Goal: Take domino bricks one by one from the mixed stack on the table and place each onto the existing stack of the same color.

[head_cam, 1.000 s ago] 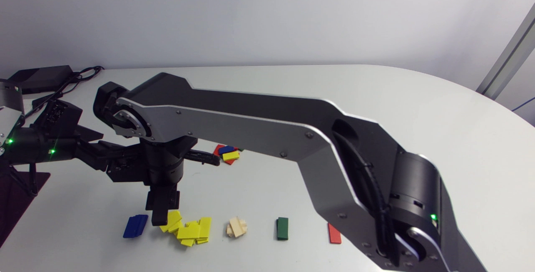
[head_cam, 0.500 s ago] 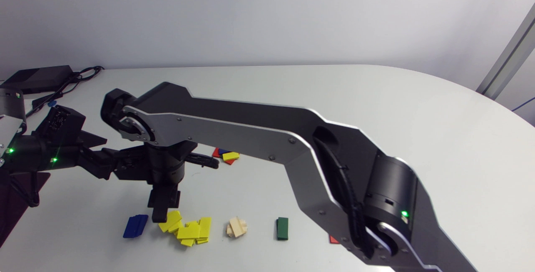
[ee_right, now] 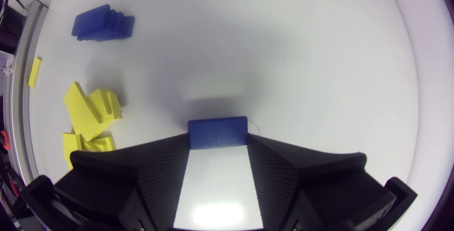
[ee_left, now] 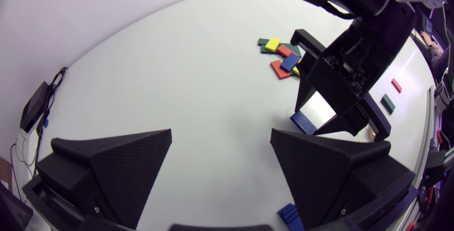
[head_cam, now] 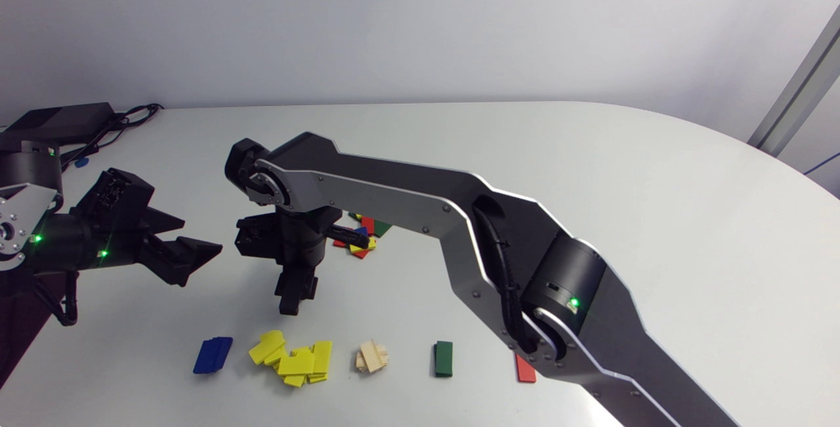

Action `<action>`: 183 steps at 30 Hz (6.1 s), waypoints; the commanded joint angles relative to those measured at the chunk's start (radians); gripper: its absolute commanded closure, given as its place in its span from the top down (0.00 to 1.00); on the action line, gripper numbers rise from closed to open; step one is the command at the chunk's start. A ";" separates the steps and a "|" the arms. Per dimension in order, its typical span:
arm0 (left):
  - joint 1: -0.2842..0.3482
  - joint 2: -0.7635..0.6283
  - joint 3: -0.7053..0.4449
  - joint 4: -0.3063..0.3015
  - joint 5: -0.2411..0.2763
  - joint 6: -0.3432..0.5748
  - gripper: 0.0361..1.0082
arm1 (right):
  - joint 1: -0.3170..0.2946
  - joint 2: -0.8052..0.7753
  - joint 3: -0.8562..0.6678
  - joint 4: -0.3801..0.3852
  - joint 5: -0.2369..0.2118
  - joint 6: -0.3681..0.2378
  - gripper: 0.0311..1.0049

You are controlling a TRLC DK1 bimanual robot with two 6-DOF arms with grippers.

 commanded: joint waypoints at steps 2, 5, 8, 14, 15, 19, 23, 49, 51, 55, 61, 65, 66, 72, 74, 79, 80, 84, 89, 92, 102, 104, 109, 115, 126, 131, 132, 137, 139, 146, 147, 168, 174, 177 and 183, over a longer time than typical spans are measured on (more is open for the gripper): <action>-0.030 0.021 -0.016 0.005 0.000 0.028 0.98 | -0.009 0.033 0.028 -0.035 0.011 0.015 0.92; -0.051 0.027 -0.007 0.003 0.000 0.062 0.98 | -0.017 -0.004 -0.005 -0.031 0.010 0.017 0.96; -0.064 0.068 0.026 -0.006 0.000 0.076 0.98 | -0.031 -0.029 -0.031 -0.028 0.005 0.018 0.96; -0.093 0.143 0.082 -0.046 0.008 0.176 0.98 | -0.072 -0.208 -0.232 0.058 0.004 0.020 0.96; -0.096 0.165 0.107 -0.063 0.008 0.183 0.98 | -0.083 -0.240 -0.262 0.071 0.002 0.020 0.96; -0.145 0.214 0.179 -0.110 0.011 0.159 0.98 | -0.121 -0.351 -0.382 0.103 0.004 0.020 0.96; -0.257 0.258 0.260 -0.202 -0.059 -0.008 0.98 | -0.161 -0.464 -0.520 0.158 0.004 0.021 0.96; -0.565 0.490 0.297 -0.308 -0.446 -0.438 0.96 | -0.207 -0.719 -0.907 0.331 0.002 0.060 0.96; -0.577 0.496 0.308 -0.308 -0.446 -0.449 0.96 | -0.210 -0.731 -0.923 0.336 0.002 0.060 0.96; -0.594 0.508 0.337 -0.308 -0.446 -0.464 0.96 | -0.218 -0.756 -0.950 0.339 0.002 0.060 0.96; -0.605 0.519 0.354 -0.311 -0.446 -0.496 0.96 | -0.227 -0.774 -0.968 0.345 0.002 0.060 0.96; -0.605 0.518 0.352 -0.321 -0.448 -0.507 0.93 | -0.229 -0.777 -0.971 0.347 0.002 0.060 0.96; -0.605 0.518 0.349 -0.322 -0.446 -0.510 0.93 | -0.229 -0.777 -0.971 0.347 0.002 0.060 0.96; -0.594 0.522 0.343 -0.322 -0.448 -0.516 0.93 | -0.229 -0.783 -0.979 0.347 0.002 0.060 0.96; -0.591 0.525 0.346 -0.321 -0.449 -0.516 0.90 | -0.227 -0.788 -0.988 0.353 0.002 0.060 0.96; -0.573 0.547 0.349 -0.311 -0.449 -0.513 0.90 | -0.229 -0.800 -1.012 0.362 0.002 0.060 0.96; -0.567 0.550 0.352 -0.308 -0.449 -0.512 0.90 | -0.229 -0.802 -1.017 0.364 0.002 0.060 0.96; -0.564 0.556 0.360 -0.307 -0.449 -0.510 0.90 | -0.230 -0.806 -1.025 0.367 0.002 0.060 0.96; -0.567 0.562 0.363 -0.307 -0.449 -0.512 0.80 | -0.232 -0.809 -1.025 0.367 0.002 0.060 0.96; -0.571 0.562 0.363 -0.307 -0.448 -0.512 0.72 | -0.233 -0.809 -1.025 0.367 0.004 0.060 0.96; -0.585 0.547 0.366 -0.307 -0.448 -0.510 0.27 | -0.238 -0.808 -1.017 0.367 0.004 0.057 0.96; -0.590 0.539 0.366 -0.307 -0.448 -0.507 0.27 | -0.240 -0.808 -1.019 0.365 0.004 0.055 0.96; -0.581 0.421 0.386 -0.334 -0.448 -0.453 0.27 | -0.240 -0.808 -1.022 0.362 0.005 0.057 0.96; -0.505 0.182 0.343 -0.351 -0.411 -0.240 0.27 | -0.236 -0.820 -1.031 0.361 0.004 0.058 0.96; -0.228 -0.137 -0.037 -0.405 -0.194 0.406 0.27 | -0.224 -0.823 -1.062 0.379 0.004 0.058 0.96; -0.192 -0.239 -0.128 -0.472 -0.176 0.547 0.27 | -0.209 -0.822 -1.060 0.380 0.005 0.063 0.96; -0.188 -0.256 -0.135 -0.495 -0.173 0.571 0.27 | -0.207 -0.820 -1.060 0.382 0.005 0.066 0.96; -0.136 -0.300 -0.162 -0.543 -0.168 0.674 0.27 | -0.201 -0.822 -1.071 0.388 0.005 0.077 0.96; -0.100 -0.299 -0.168 -0.545 -0.165 0.716 0.27 | -0.201 -0.823 -1.074 0.388 0.005 0.077 0.96; -0.042 -0.265 -0.201 -0.526 -0.153 0.800 0.27 | -0.192 -0.819 -1.066 0.390 0.007 0.086 0.96; -0.037 -0.257 -0.204 -0.526 -0.153 0.809 0.27 | -0.192 -0.816 -1.063 0.390 0.007 0.086 0.96; -0.060 -0.160 -0.154 -0.462 -0.150 0.803 0.27 | -0.186 -0.797 -1.049 0.387 0.013 0.100 0.96; -0.062 -0.150 -0.145 -0.457 -0.152 0.802 0.27 | -0.189 -0.797 -1.049 0.387 0.013 0.100 0.96; -0.062 -0.141 -0.137 -0.456 -0.152 0.800 0.27 | -0.187 -0.796 -1.048 0.388 0.013 0.098 0.96; -0.079 -0.127 -0.128 -0.452 -0.150 0.791 0.27 | -0.190 -0.792 -1.049 0.387 0.013 0.095 0.96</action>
